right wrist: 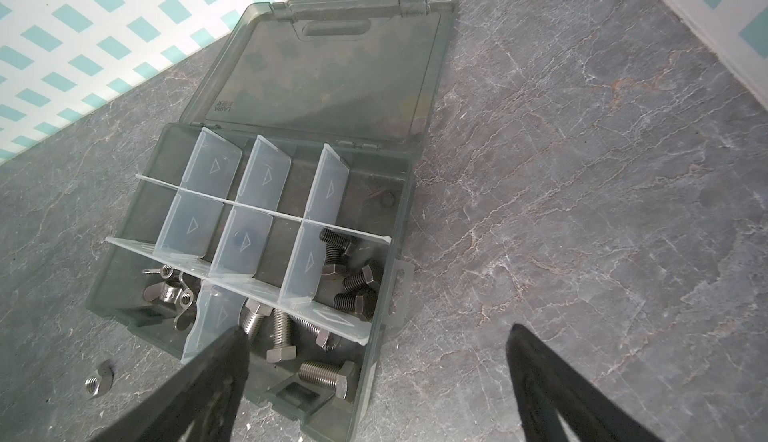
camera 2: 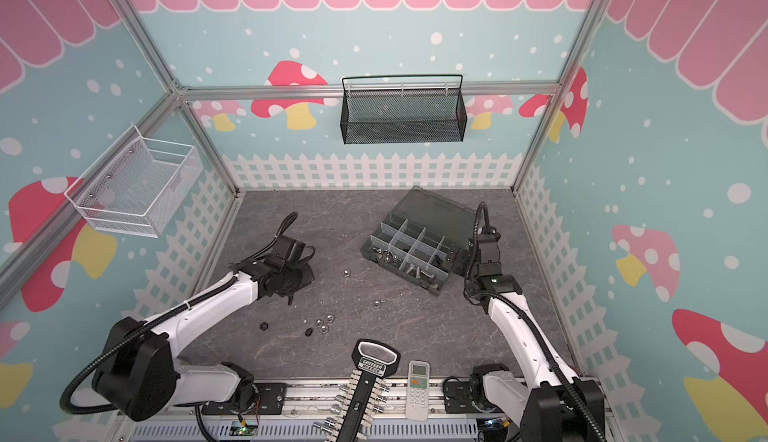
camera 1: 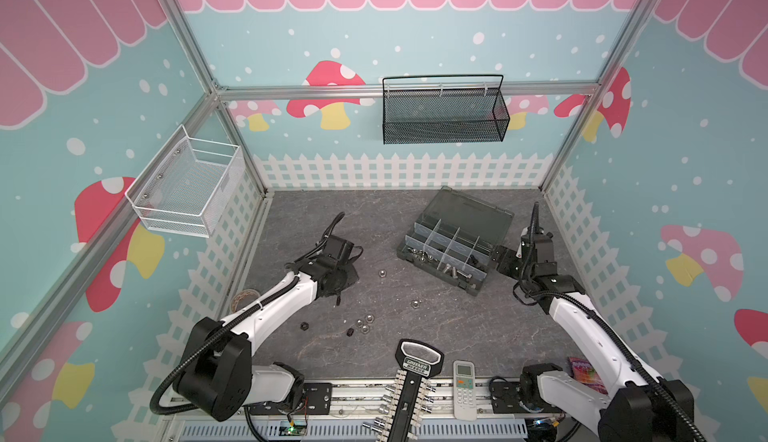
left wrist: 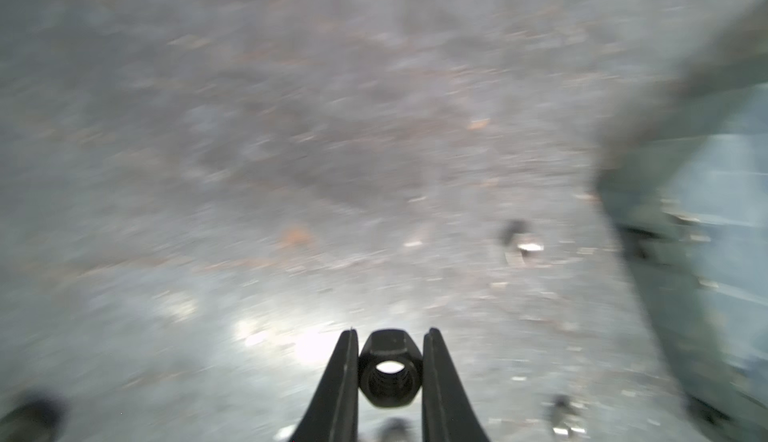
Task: Sort the screws and nuts into containers
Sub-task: 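Carry the black nut with the left gripper over the organizer compartment, then open the left gripper to drop the nut beside the other black nut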
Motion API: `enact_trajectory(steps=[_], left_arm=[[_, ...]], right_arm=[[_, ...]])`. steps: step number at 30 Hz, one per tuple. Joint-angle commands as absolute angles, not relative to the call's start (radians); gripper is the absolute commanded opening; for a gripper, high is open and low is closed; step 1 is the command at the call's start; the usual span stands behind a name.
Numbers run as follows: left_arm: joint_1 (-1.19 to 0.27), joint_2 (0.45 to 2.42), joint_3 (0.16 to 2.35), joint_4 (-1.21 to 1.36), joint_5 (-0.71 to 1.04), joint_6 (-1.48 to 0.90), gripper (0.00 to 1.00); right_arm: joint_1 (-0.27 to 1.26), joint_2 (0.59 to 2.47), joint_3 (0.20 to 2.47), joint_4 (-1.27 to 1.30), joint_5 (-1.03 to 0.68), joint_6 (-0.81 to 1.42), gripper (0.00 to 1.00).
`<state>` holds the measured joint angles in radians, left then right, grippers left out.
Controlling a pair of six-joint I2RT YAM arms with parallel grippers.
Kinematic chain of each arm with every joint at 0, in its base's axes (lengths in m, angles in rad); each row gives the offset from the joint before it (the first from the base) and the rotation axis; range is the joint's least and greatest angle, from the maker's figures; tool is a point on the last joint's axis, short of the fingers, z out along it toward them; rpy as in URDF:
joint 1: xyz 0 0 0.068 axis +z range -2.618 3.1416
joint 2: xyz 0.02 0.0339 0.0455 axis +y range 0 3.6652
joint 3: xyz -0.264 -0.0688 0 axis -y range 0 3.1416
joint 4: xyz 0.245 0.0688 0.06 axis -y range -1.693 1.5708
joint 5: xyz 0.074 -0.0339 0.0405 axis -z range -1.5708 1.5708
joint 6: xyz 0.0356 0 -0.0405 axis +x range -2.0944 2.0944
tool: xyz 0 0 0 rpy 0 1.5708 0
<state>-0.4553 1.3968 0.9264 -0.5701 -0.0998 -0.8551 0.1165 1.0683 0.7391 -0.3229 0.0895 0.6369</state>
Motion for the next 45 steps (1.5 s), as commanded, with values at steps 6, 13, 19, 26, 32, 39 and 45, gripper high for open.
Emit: enact_trajectory(steps=[6,13,19,26,32,39,45], left_arm=[[-0.621,1.724,1.331,-0.471,-0.070,-0.785,0.20],[-0.692,2.014,1.670,-0.483,0.027,-0.737,0.20],[-0.712,2.165,1.834,-0.476,0.067,-0.706,0.20],[-0.713,2.272,1.932,-0.470,0.113,-0.695,0.22],[-0.712,2.294,1.948,-0.471,0.129,-0.703,0.37],[-0.712,2.254,1.946,-0.502,0.109,-0.696,0.43],[-0.713,2.109,1.831,-0.505,0.049,-0.703,0.43]], right_arm=[[0.112,1.035,0.749,-0.344,0.090,0.626,0.98],[0.112,1.022,0.750,-0.359,0.098,0.620,0.98],[0.112,1.023,0.746,-0.356,0.096,0.620,0.98],[0.112,1.026,0.744,-0.347,0.084,0.618,0.98],[0.111,1.022,0.741,-0.349,0.087,0.613,0.98],[0.112,1.031,0.740,-0.345,0.088,0.613,0.98],[0.112,1.033,0.740,-0.348,0.096,0.614,0.98]])
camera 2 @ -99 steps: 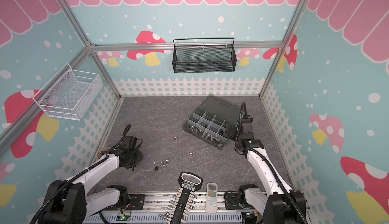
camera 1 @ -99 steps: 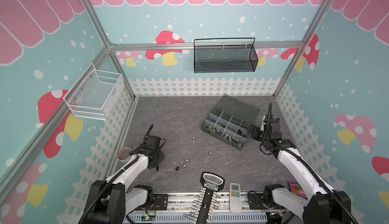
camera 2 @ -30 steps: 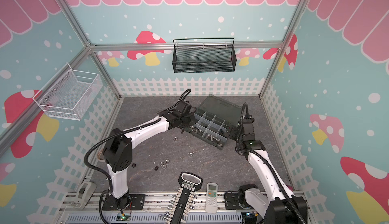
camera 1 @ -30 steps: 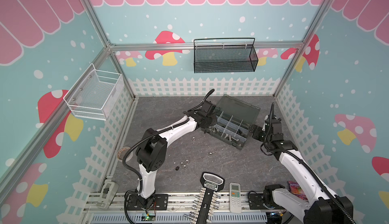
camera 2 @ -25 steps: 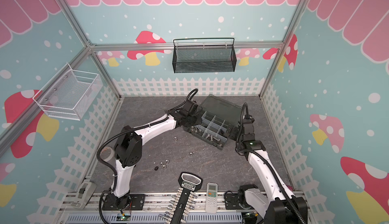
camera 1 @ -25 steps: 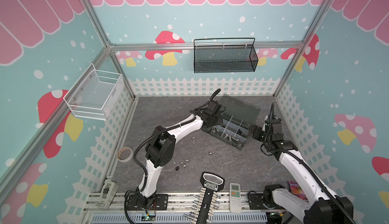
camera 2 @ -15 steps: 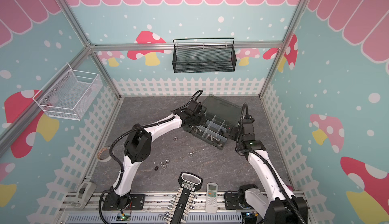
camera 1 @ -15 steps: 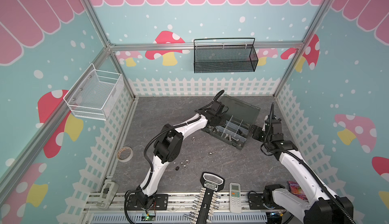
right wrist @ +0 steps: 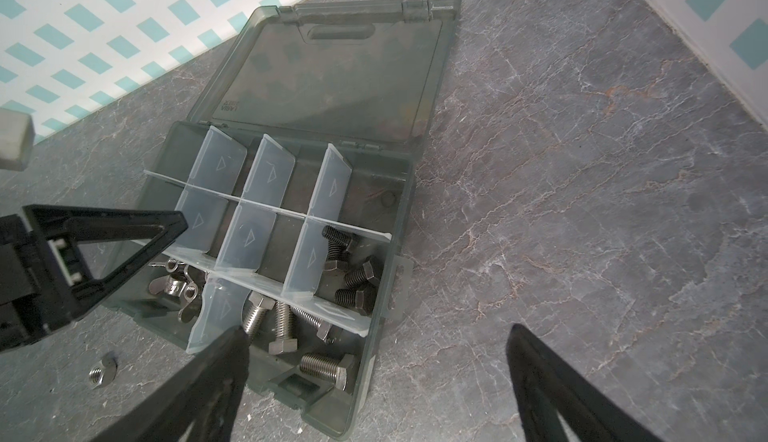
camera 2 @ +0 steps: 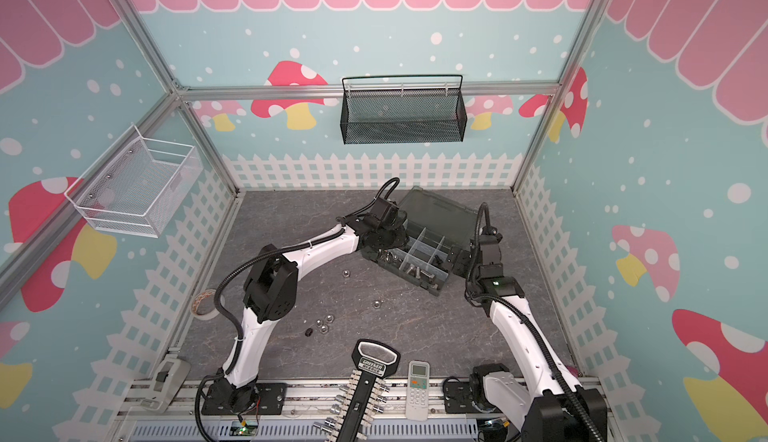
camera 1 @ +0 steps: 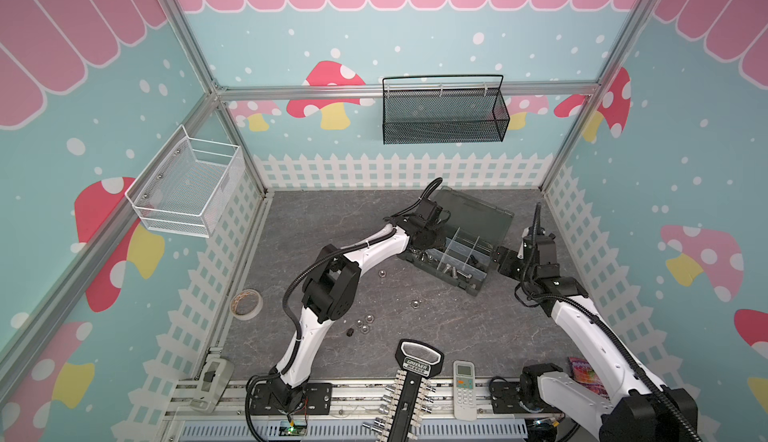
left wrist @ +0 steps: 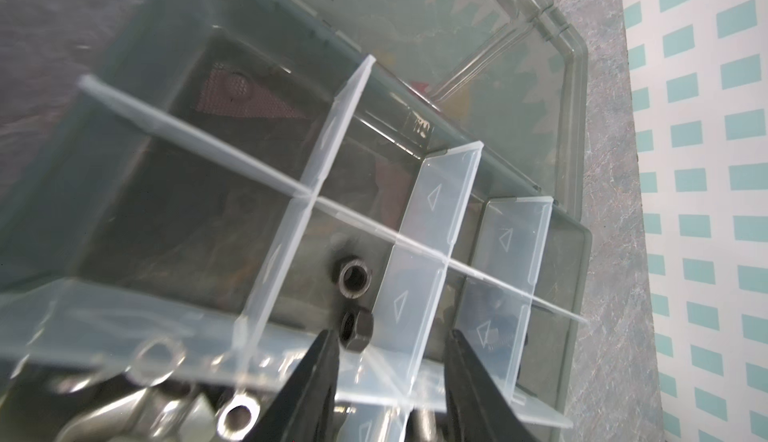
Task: Sort the screws and nuts into containers
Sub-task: 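Open the left gripper to drop the nut beside the other black nut, then move the left gripper back over a third black nut on the table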
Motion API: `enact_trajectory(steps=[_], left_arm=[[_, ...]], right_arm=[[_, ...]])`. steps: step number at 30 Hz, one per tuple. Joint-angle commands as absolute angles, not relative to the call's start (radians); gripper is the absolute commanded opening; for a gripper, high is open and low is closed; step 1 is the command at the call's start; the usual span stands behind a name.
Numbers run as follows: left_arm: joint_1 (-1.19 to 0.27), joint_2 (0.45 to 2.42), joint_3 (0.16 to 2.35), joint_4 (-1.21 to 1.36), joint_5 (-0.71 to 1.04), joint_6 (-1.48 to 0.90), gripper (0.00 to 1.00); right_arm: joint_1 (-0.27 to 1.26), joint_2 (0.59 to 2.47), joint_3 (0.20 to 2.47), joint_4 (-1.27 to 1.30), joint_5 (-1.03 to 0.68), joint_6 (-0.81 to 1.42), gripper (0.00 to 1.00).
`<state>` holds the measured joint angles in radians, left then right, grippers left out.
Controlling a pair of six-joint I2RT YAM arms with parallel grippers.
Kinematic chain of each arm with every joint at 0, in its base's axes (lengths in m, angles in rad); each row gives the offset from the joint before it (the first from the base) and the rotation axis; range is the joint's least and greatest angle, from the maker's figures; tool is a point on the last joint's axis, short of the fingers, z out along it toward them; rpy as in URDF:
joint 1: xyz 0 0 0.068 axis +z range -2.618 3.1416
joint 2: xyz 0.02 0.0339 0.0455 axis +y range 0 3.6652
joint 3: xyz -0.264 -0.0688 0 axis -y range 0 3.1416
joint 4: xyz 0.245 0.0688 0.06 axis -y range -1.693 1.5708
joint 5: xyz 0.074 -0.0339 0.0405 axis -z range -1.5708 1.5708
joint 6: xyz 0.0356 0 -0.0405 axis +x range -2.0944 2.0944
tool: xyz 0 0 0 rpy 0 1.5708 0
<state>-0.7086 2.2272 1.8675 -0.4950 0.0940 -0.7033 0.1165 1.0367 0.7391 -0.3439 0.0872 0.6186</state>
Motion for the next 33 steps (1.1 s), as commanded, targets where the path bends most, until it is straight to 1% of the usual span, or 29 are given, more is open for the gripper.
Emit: enact_trajectory(steps=[1,6,10,13,17,20,25,27,28,29,33], left_arm=[[-0.713,2.076,1.798,-0.505,0.033,-0.704,0.43],[-0.709,1.871,1.555,-0.471,-0.046,-0.727,0.45],[-0.694,1.689,1.320,-0.465,-0.109,-0.767,0.49],[-0.663,1.555,1.148,-0.486,-0.139,-0.818,0.50],[-0.604,1.395,0.958,-0.537,-0.162,-0.893,0.55],[-0.561,1.292,0.854,-0.604,-0.183,-0.935,0.56],[-0.465,1.136,0.702,-0.686,-0.170,-1.003,0.59],[-0.429,1.080,0.654,-0.716,-0.166,-1.020,0.61],[-0.415,1.053,0.632,-0.736,-0.163,-1.026,0.66],[-0.379,1.028,0.614,-0.752,-0.160,-1.030,0.68],[-0.292,0.963,0.565,-0.808,-0.140,-1.027,0.68]], right_arm=[[0.111,1.034,0.741,-0.347,0.097,0.615,0.98],[0.112,1.042,0.739,-0.347,0.098,0.617,0.98],[0.111,1.044,0.742,-0.343,0.096,0.615,0.98],[0.111,1.048,0.738,-0.340,0.093,0.614,0.98],[0.112,1.057,0.728,-0.324,0.075,0.618,0.98],[0.112,1.070,0.719,-0.314,0.063,0.621,0.98],[0.112,1.080,0.713,-0.301,0.052,0.622,0.98],[0.112,1.084,0.715,-0.301,0.050,0.621,0.98],[0.112,1.084,0.716,-0.301,0.052,0.623,0.98],[0.112,1.085,0.716,-0.300,0.053,0.623,0.98],[0.111,1.084,0.716,-0.296,0.049,0.622,0.98]])
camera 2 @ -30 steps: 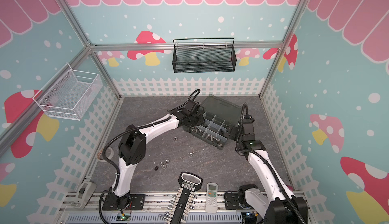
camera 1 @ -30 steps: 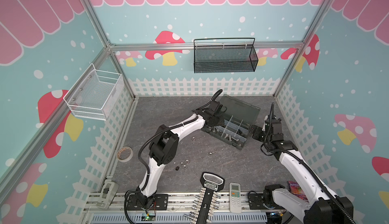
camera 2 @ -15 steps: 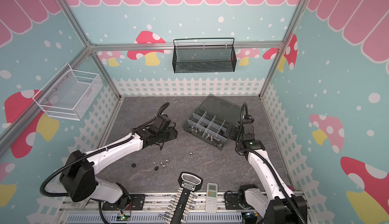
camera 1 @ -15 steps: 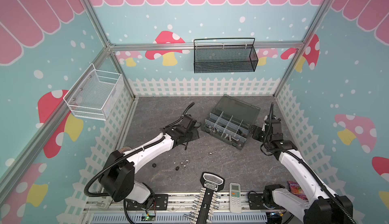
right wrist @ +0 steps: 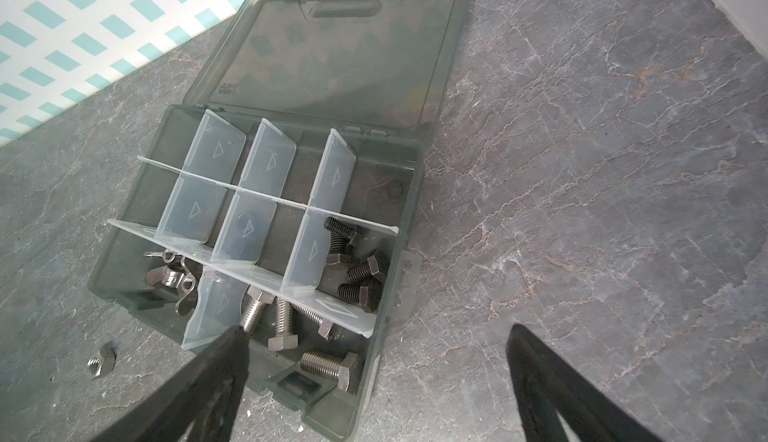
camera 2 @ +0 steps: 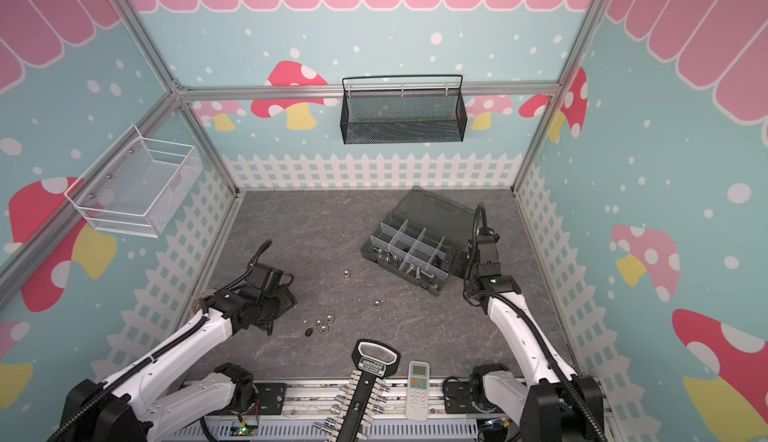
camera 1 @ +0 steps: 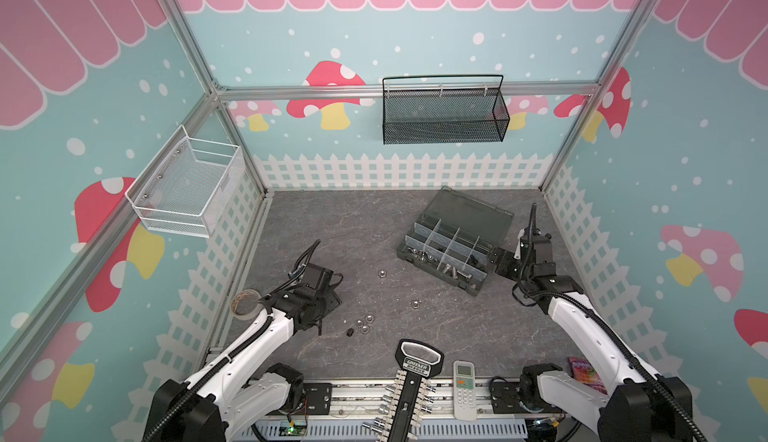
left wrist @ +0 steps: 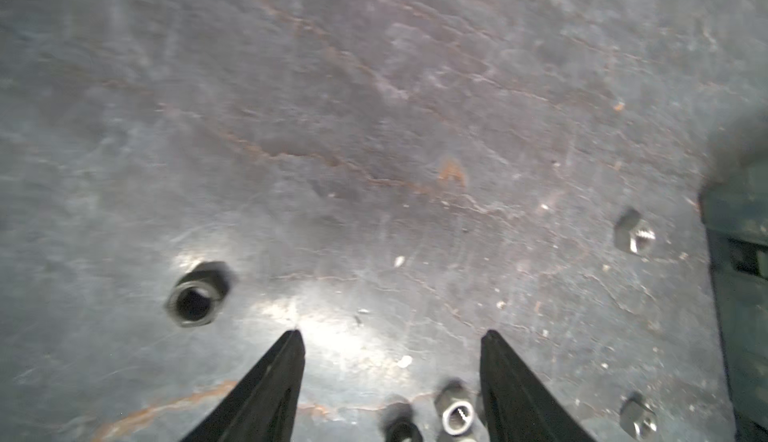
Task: Sort the screws and nuts into containers
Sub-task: 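Move the left gripper back over a third black nut on the table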
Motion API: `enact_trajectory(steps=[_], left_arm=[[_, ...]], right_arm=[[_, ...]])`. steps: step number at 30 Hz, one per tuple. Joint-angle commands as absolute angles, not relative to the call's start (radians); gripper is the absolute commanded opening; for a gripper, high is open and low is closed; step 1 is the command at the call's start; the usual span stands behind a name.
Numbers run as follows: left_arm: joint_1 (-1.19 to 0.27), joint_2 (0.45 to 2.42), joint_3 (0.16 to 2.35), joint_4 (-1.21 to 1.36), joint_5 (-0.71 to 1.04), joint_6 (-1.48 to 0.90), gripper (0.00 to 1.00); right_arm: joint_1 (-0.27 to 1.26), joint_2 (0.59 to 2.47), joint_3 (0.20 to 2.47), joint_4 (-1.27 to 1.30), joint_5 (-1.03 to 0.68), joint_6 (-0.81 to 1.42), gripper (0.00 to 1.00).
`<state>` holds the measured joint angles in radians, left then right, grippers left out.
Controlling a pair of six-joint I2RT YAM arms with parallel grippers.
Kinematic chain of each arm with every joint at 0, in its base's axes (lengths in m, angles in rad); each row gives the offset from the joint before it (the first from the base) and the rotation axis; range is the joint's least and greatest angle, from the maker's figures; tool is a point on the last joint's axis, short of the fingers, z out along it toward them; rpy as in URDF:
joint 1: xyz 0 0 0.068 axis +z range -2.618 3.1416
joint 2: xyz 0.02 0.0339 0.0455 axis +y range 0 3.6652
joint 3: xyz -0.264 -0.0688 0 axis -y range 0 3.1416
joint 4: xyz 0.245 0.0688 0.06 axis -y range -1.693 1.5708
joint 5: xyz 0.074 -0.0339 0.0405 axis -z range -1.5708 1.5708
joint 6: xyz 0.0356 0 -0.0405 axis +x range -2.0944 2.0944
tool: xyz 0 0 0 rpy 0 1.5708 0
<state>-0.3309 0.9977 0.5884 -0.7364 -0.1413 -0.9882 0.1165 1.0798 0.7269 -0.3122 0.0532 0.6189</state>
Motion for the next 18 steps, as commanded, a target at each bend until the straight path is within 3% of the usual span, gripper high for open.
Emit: enact_trajectory(steps=[1,18], left_arm=[[-0.274,0.951,0.558,-0.820,-0.138,-1.026,0.68],[-0.137,1.027,0.518,-0.845,-0.148,-0.981,0.53]], right_arm=[[0.111,1.084,0.716,-0.297,0.049,0.621,0.98],[0.112,1.085,0.708,-0.300,0.054,0.630,0.98]])
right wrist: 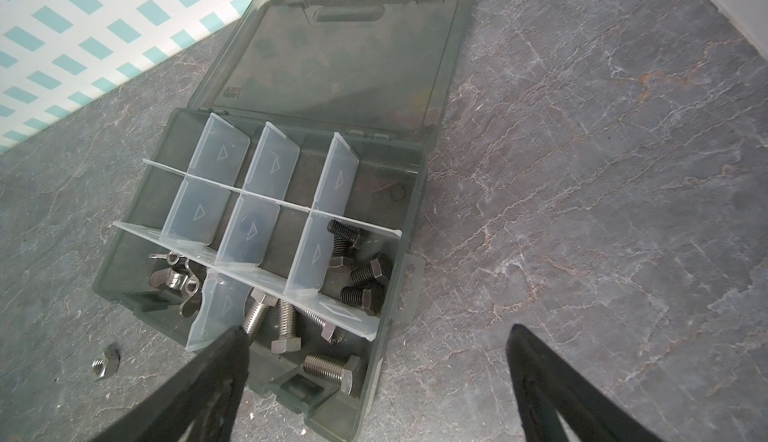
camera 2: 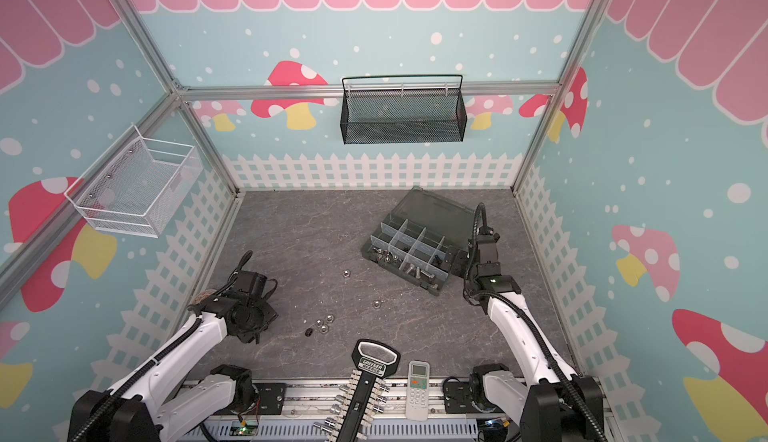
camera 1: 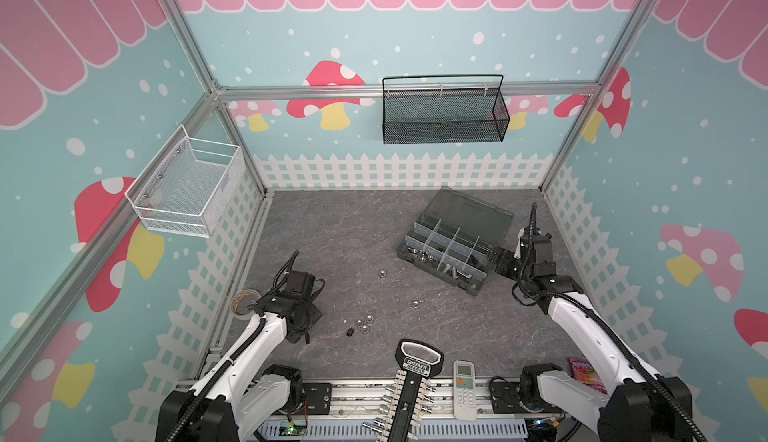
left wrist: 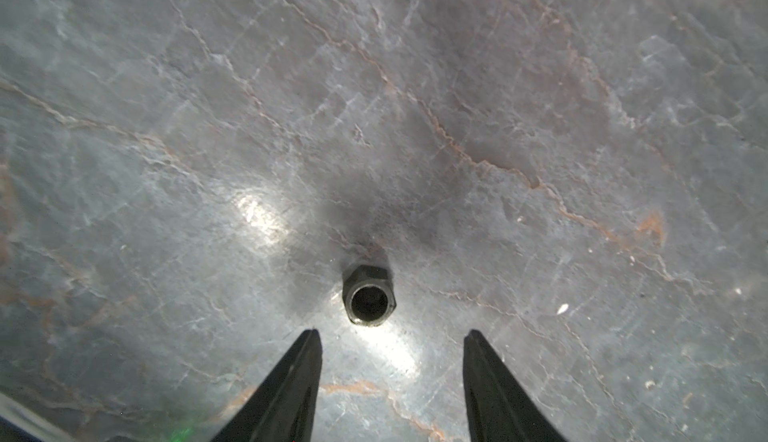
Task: Sort the screws and nuts into containers
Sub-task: 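Move the left gripper back over a third black nut on the table, then lower the left gripper around the black nut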
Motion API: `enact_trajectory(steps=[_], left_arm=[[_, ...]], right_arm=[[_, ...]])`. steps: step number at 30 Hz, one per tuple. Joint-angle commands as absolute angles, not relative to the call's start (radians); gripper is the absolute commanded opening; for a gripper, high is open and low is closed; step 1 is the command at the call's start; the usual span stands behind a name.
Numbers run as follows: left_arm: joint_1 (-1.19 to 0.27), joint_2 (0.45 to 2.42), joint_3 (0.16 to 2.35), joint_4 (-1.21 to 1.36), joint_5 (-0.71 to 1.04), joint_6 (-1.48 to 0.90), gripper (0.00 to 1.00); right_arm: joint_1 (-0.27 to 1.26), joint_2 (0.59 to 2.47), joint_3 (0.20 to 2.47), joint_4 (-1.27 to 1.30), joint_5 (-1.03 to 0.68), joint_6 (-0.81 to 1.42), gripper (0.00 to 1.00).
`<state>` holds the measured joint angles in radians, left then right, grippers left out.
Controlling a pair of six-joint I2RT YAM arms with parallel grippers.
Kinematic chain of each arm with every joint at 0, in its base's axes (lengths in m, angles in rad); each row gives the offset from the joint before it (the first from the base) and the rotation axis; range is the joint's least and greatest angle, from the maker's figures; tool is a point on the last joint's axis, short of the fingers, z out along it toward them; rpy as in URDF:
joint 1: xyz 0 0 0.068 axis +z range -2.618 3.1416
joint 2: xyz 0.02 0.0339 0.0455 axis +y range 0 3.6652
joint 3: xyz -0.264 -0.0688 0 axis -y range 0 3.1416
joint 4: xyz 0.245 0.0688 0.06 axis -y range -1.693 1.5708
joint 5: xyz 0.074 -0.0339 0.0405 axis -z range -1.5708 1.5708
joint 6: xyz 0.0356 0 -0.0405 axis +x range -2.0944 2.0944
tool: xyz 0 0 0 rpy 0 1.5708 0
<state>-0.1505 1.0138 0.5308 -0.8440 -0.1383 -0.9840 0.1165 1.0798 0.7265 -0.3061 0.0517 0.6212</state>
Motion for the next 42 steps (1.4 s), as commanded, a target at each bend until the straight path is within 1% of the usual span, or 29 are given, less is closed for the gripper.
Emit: enact_trajectory(steps=[1,6,9,32,36,42], left_arm=[[-0.135,1.036,0.517,-0.839,-0.148,-0.977,0.52],[-0.120,1.069,0.504,-0.819,-0.131,-0.965,0.44],[-0.105,1.080,0.486,-0.803,-0.116,-0.969,0.42],[-0.041,1.179,0.469,-0.687,-0.074,-0.934,0.41],[-0.038,1.184,0.468,-0.682,-0.067,-0.937,0.36],[-0.036,1.174,0.462,-0.684,-0.052,-0.945,0.36]], right_arm=[[0.112,1.085,0.706,-0.300,0.054,0.630,0.98],[0.112,1.090,0.704,-0.301,0.062,0.630,0.98],[0.111,1.094,0.706,-0.301,0.062,0.630,0.98],[0.112,1.103,0.710,-0.301,0.060,0.634,0.98],[0.112,1.101,0.709,-0.303,0.062,0.635,0.98],[0.112,1.102,0.709,-0.303,0.063,0.638,0.98]])
